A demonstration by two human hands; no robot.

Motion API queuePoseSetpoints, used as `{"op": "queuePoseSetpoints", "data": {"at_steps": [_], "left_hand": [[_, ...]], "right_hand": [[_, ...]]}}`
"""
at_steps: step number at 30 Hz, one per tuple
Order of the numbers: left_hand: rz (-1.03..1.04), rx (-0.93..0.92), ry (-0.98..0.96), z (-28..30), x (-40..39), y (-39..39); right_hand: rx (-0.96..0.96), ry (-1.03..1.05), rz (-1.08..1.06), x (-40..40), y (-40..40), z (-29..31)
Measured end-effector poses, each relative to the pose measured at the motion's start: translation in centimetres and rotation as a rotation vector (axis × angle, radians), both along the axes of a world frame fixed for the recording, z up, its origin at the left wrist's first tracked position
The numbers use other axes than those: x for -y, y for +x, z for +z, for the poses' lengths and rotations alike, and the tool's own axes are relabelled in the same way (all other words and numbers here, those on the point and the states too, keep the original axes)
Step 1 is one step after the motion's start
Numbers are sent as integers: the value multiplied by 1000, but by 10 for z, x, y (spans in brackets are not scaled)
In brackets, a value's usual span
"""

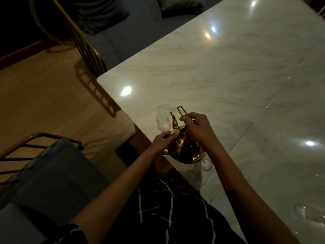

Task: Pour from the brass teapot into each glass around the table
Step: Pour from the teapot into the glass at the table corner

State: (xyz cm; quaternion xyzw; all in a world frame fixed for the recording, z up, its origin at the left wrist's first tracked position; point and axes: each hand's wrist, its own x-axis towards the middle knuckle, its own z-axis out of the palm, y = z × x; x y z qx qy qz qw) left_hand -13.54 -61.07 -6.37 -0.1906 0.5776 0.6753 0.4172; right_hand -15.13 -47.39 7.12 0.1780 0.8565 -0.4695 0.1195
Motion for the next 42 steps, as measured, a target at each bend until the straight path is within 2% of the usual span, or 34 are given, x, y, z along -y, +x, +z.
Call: {"op": "queuePoseSetpoints", "data": {"at_steps": [42], "left_hand": [[34, 17, 23, 4, 0, 3]], "right_hand": [[6, 21, 4, 1, -2, 3]]}}
